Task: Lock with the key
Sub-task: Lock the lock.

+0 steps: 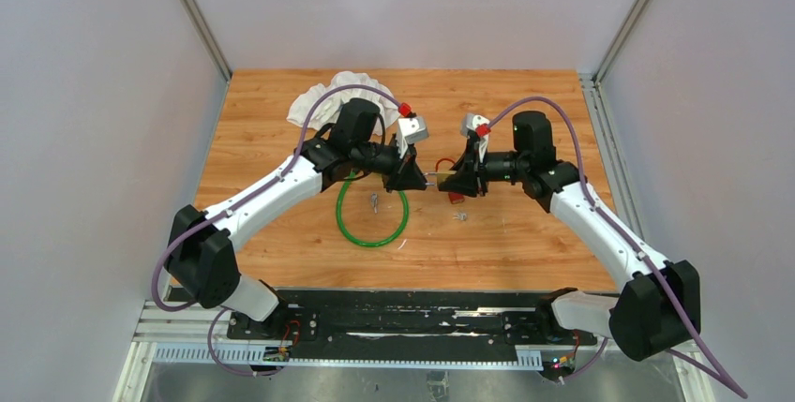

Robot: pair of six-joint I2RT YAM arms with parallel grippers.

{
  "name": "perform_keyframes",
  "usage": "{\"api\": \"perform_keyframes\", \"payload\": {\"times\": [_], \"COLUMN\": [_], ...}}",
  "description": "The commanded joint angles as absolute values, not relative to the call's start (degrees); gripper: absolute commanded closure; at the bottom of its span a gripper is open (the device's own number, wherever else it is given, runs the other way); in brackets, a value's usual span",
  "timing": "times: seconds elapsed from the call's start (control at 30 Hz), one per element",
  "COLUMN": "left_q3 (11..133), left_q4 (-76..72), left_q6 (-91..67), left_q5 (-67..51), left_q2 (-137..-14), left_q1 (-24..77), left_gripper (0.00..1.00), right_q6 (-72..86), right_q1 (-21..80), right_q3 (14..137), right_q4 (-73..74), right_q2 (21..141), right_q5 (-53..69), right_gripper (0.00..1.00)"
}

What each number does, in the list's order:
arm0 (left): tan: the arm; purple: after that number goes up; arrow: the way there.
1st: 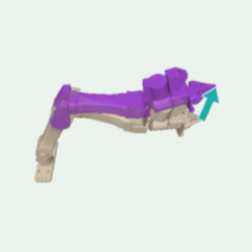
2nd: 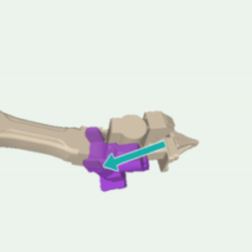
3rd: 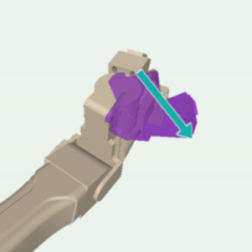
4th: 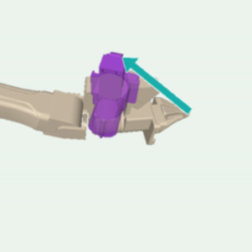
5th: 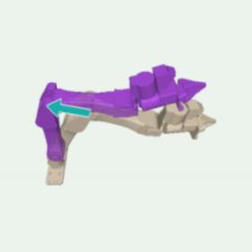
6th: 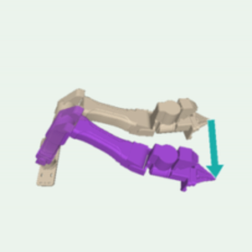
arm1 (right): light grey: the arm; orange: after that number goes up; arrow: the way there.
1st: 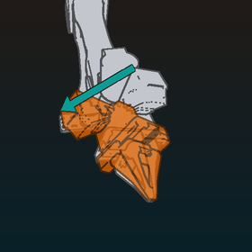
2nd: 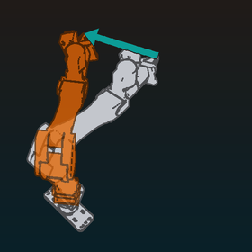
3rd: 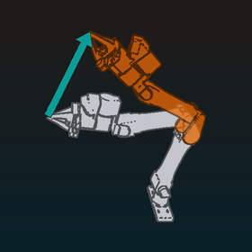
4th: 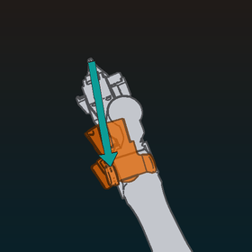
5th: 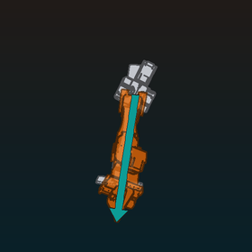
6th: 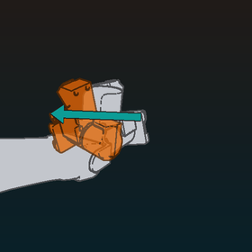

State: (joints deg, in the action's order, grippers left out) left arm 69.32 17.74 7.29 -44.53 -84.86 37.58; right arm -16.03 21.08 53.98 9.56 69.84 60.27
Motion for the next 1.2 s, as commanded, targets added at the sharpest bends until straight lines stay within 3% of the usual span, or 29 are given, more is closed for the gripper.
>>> {"api": "perform_keyframes", "payload": {"times": [0.0,0.27,1.17], "left_q3": [71.1,69.79,71.45], "left_q4": [7.16,3.91,-1.55], "left_q6": [3.24,0.69,-8.61], "left_q5": [-49.29,-51.15,-48.09], "left_q2": [-84.61,-83.95,-86.22], "left_q1": [40.52,40.52,41.67], "left_gripper": [1.0,1.0,1.0], "right_q6": [-11.49,-5.59,-3.82], "right_q1": [24.23,24.26,25.68], "right_q3": [52.51,50.92,50.07], "right_q4": [-2.84,-10.31,-13.68], "right_q2": [69.97,70.32,69.63], "right_q5": [63.28,64.13,64.07], "right_gripper": [0.99,0.99,0.99]}}
